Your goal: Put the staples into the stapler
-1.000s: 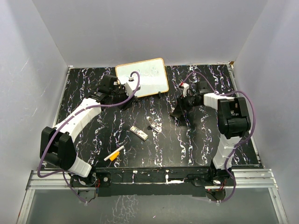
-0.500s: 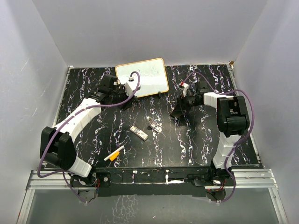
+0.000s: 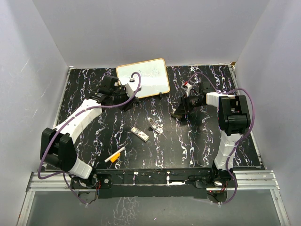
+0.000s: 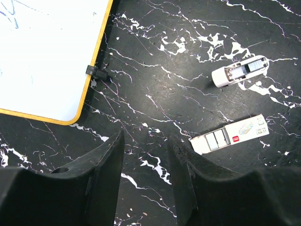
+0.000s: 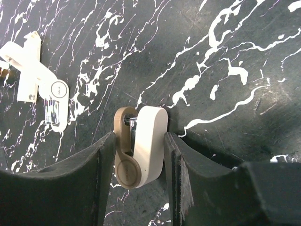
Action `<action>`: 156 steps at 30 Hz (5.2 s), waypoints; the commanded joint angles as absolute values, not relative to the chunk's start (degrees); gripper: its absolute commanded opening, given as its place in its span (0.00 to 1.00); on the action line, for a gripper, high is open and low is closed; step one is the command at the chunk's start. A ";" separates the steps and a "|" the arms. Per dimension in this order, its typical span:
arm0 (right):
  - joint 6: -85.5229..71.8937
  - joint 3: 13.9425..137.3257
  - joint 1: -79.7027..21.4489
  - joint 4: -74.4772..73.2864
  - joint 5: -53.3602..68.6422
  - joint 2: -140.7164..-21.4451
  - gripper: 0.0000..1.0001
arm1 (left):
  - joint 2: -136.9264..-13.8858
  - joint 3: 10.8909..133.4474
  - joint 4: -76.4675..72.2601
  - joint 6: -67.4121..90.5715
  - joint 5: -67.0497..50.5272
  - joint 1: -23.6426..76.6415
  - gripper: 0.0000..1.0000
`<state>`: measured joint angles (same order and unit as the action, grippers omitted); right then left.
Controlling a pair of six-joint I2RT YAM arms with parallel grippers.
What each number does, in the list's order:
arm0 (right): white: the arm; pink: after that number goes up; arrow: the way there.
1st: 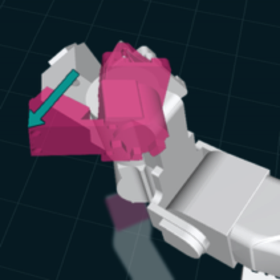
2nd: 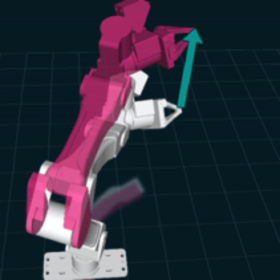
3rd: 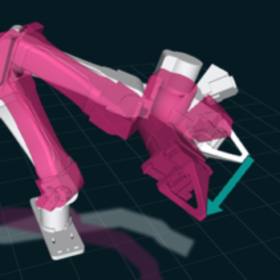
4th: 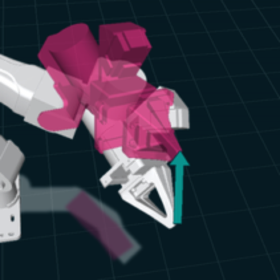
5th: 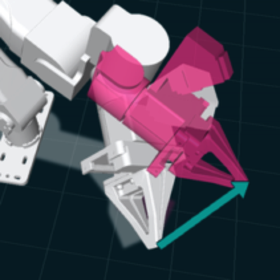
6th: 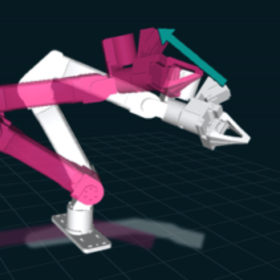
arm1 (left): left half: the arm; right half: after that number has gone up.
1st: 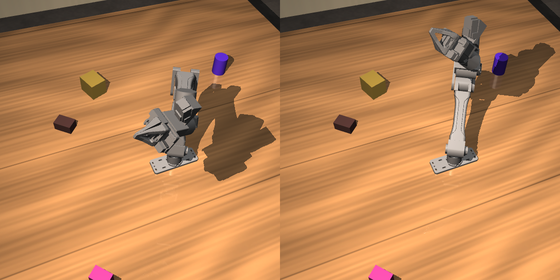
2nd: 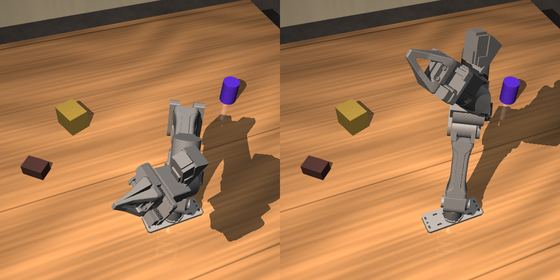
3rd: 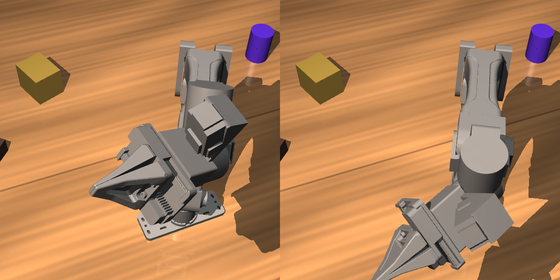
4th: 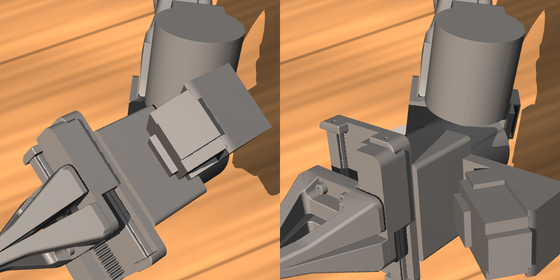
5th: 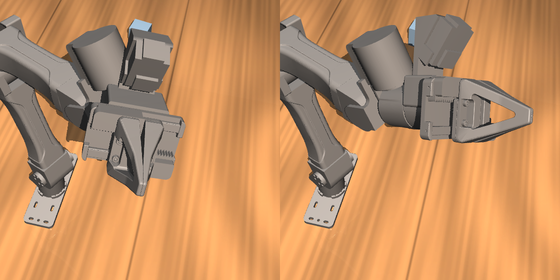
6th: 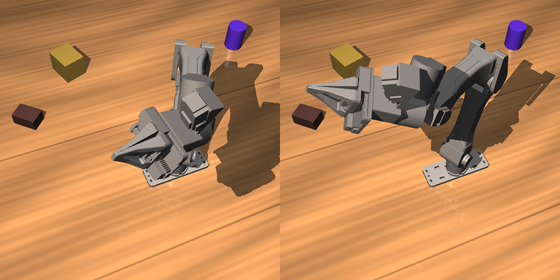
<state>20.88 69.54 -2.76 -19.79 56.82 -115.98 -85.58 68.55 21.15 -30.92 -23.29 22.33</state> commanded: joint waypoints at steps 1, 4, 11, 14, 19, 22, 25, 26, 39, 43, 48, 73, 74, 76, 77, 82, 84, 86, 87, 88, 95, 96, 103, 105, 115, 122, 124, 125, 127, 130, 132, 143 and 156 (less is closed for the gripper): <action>22.41 66.68 -2.72 -22.39 50.05 -116.75 0.42 | -83.52 68.91 21.98 -31.29 -24.76 22.10 0.41; 23.53 64.44 -2.81 -21.39 48.81 -114.72 0.41 | -83.61 69.07 22.08 -31.29 -24.78 22.02 0.41; 24.64 57.34 -4.64 -14.81 43.56 -107.68 0.39 | -83.62 69.26 22.15 -31.29 -24.77 22.06 0.41; 25.23 53.95 -5.60 -11.41 41.39 -104.46 0.38 | -83.47 69.09 22.06 -31.29 -24.71 22.06 0.41; 27.12 47.18 -9.17 -4.96 35.70 -96.91 0.37 | -83.32 68.95 22.06 -31.38 -24.60 22.06 0.41; 28.35 42.48 -12.13 -1.02 30.89 -92.32 0.36 | -83.36 69.08 22.05 -31.38 -24.60 22.09 0.41; 30.10 38.32 -15.32 2.45 25.97 -87.86 0.36 | -83.24 68.95 21.97 -31.38 -24.50 22.06 0.41; 30.90 36.90 -16.53 3.79 23.69 -86.48 0.36 | -83.17 68.91 21.91 -31.38 -24.52 22.06 0.41; 36.80 24.39 -27.70 14.80 12.28 -76.44 0.41 | -83.68 67.96 21.19 -30.67 -24.83 22.06 0.41; 35.86 26.14 -27.76 12.84 12.89 -75.59 0.42 | -84.67 67.84 21.01 -30.67 -25.50 22.06 0.41; 35.57 27.80 -27.77 10.44 14.50 -75.03 0.51 | -85.69 67.87 20.42 -30.67 -26.19 22.05 0.41; 13.80 47.54 -26.40 -7.78 29.48 -80.66 0.56 | -109.48 77.12 32.56 -75.17 -59.99 22.60 0.55; 13.34 47.48 -26.11 -7.74 29.51 -80.49 0.56 | -110.53 78.50 34.28 -76.69 -60.41 22.78 0.55; 12.84 47.18 -25.41 -7.73 29.60 -80.13 0.55 | -112.30 80.03 35.20 -77.41 -61.35 23.38 0.56; 12.67 46.98 -25.03 -7.73 29.62 -79.93 0.55 | -112.73 80.39 35.05 -77.52 -61.47 23.83 0.57; 12.39 46.05 -23.65 -7.82 30.27 -79.18 0.55 | -114.96 82.69 36.60 -79.27 -61.17 26.04 0.57; 12.53 45.74 -23.56 -7.82 30.33 -78.87 0.55 | -115.89 83.80 38.30 -80.31 -61.32 26.42 0.57; 12.76 45.41 -23.47 -7.74 30.38 -78.75 0.55 | -116.24 84.10 38.61 -80.74 -61.36 26.69 0.56; 12.78 45.36 -23.42 -7.73 30.48 -78.85 0.55 | -116.34 84.11 38.44 -80.54 -61.45 26.77 0.56; 12.83 45.35 -23.41 -7.73 30.65 -79.11 0.55 | -116.40 84.18 38.52 -80.51 -61.51 26.94 0.55; 13.33 45.44 -23.38 -8.09 30.99 -79.63 0.54 | -117.33 86.40 43.95 -83.63 -60.56 27.42 0.41; 13.36 45.44 -23.38 -8.04 31.00 -79.71 0.54 | -117.19 86.47 44.28 -83.74 -60.31 27.42 0.39; 13.69 46.22 -23.37 -8.17 32.06 -80.73 0.52 | -115.34 85.94 45.97 -82.97 -59.26 27.31 0.20; 13.96 46.44 -23.46 -8.09 33.03 -81.05 0.52 | -114.27 85.28 46.22 -82.37 -57.62 27.34 0.15; 15.00 47.02 -26.54 -5.03 34.35 -84.34 0.51 | -107.88 82.07 43.68 -75.52 -48.43 26.97 0.00; 11.86 49.38 -28.25 -1.90 35.24 -90.76 0.48 | -106.15 81.79 43.07 -73.33 -44.25 26.98 0.00; 10.87 50.23 -28.41 -0.84 36.02 -92.78 0.47 | -105.75 81.17 42.28 -72.83 -43.55 26.99 0.00; 10.52 50.94 -28.59 -0.28 36.07 -93.82 0.46 | -105.46 80.78 41.75 -72.41 -43.15 26.98 0.00; 10.02 51.98 -28.97 0.23 35.59 -95.54 0.45 | -105.02 80.30 41.11 -72.01 -42.28 26.98 0.00; 8.63 52.97 -29.13 1.38 35.32 -97.81 0.43 | -104.54 80.18 40.68 -71.13 -41.82 26.98 0.00; 7.55 53.31 -29.18 2.19 35.64 -99.03 0.42 | -104.34 80.04 40.29 -70.51 -41.69 26.94 0.00; 4.67 55.20 -29.18 3.72 35.96 -103.88 0.32 | -103.91 78.77 38.50 -67.93 -40.97 27.69 0.00; 3.69 56.34 -29.13 4.06 36.06 -106.51 0.22 | -105.13 79.44 36.42 -63.48 -38.49 30.79 0.00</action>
<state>4.16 54.22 -28.80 1.30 36.64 -105.10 -107.24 78.61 36.58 -65.87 -37.60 28.64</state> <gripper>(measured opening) 0.242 0.261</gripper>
